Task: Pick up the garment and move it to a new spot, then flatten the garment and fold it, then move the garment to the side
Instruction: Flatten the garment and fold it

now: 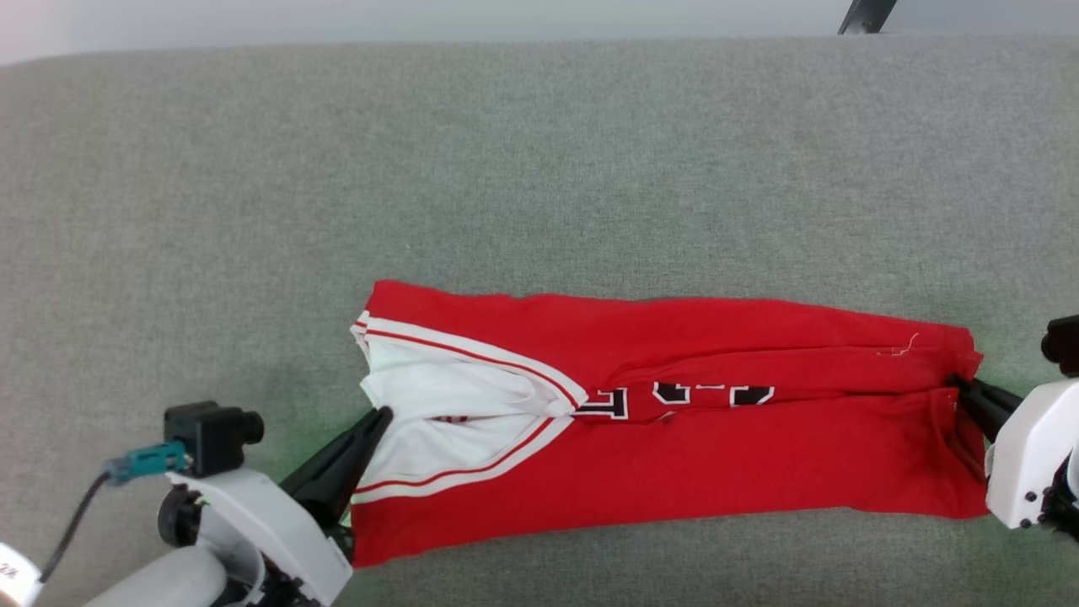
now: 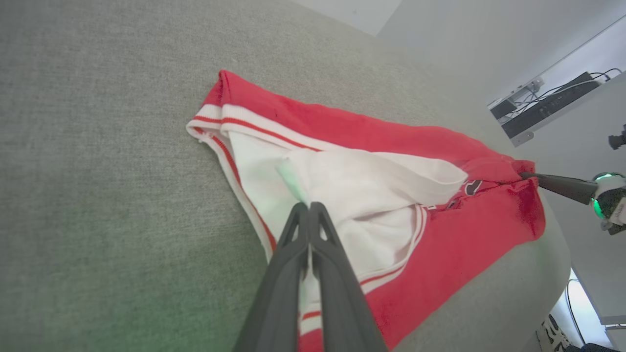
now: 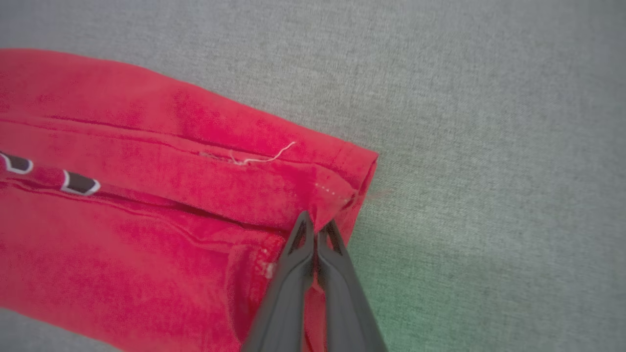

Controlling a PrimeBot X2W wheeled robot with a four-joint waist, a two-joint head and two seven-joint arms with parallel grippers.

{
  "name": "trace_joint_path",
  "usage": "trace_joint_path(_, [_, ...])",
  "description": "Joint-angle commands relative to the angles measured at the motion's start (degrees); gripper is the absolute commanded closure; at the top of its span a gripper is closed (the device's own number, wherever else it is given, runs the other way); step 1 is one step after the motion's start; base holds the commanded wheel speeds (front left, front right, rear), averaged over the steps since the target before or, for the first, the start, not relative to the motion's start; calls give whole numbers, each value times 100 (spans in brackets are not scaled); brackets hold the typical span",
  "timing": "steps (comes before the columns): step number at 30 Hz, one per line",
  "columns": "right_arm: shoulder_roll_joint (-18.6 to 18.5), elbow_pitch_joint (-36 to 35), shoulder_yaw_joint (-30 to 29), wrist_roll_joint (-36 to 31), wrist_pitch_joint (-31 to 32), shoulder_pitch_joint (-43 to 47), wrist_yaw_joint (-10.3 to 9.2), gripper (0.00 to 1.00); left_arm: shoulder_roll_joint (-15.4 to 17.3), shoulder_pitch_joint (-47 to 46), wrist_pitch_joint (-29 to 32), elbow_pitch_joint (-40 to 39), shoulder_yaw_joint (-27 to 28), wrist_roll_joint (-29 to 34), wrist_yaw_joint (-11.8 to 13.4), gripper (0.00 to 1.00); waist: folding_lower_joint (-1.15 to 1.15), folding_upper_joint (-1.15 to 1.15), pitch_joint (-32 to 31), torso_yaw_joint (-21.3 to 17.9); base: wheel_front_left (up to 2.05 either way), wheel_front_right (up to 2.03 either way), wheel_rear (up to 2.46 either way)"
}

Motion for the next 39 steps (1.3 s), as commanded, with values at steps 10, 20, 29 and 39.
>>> trace_joint_path(10, [356, 53, -68, -251, -110, 133, -8, 0, -538, -66, -35, 741, 102, 362, 48, 60, 0, 0, 52, -43, 0, 0, 0])
trace_joint_path(20, [105, -547, -309, 136, -186, 320, -8, 0, -895, 500, -22, 656, 1000, 835, 88, 0, 0, 0, -184, -18, 0, 0, 0])
trace_joint_path(29, [-31, -348, -804, 330, 925, 589, -7, 0, -1750, 1400, -23, 189, 2408, 2042, 362, 0, 0, 0, -270, 284, 0, 0, 0])
trace_joint_path(39, [101, -20, -1319, 308, 2163, 277, -8, 0, -3053, 2226, -23, 107, 3839, 4269, 289, 0, 0, 0, -194, 728, 0, 0, 0])
